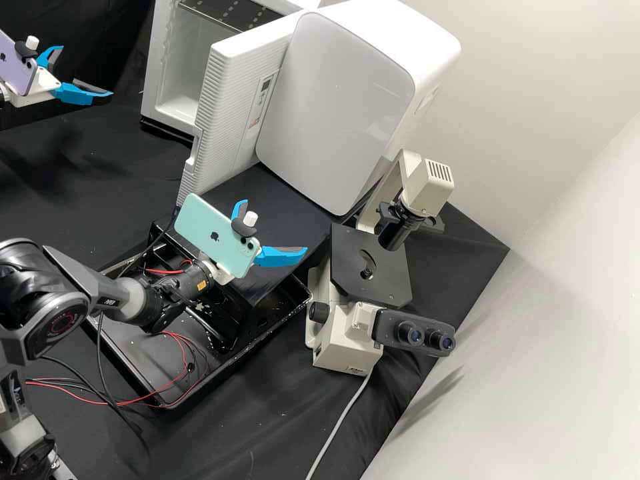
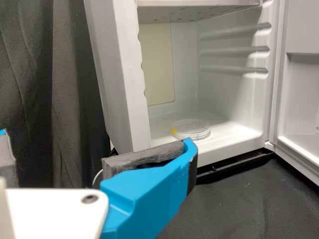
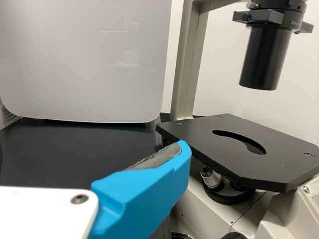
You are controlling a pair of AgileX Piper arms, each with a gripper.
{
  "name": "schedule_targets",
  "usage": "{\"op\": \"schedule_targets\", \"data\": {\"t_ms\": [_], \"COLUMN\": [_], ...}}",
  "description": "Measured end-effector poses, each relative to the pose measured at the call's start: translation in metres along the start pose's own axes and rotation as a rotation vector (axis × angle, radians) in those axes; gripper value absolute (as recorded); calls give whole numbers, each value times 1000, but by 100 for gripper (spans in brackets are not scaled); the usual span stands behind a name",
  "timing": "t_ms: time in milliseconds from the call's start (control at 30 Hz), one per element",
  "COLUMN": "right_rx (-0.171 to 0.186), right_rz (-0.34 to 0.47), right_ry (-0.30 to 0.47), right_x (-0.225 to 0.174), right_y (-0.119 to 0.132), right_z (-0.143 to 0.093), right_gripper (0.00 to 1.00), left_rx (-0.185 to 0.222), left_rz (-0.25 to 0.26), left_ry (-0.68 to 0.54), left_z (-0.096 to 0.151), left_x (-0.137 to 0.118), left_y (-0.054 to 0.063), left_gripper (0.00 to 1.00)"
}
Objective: Close the incubator door
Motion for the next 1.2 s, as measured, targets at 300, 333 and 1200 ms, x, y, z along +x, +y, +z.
{"op": "schedule_targets", "data": {"t_ms": [300, 333, 1200], "right_rx": [0, 0, -7], "right_rz": [0, 0, 63], "right_ry": [0, 0, 127], "right_x": [0, 0, 28], "right_y": [0, 0, 8], "right_z": [0, 0, -33], "right_gripper": [100, 100, 0], "left_rx": [0, 0, 0], "left_rz": [0, 0, 0], "left_ry": [0, 0, 0], "left_z": [0, 0, 0], "left_x": [0, 0, 0], "left_y": [0, 0, 0], "left_gripper": [100, 100, 100]}}
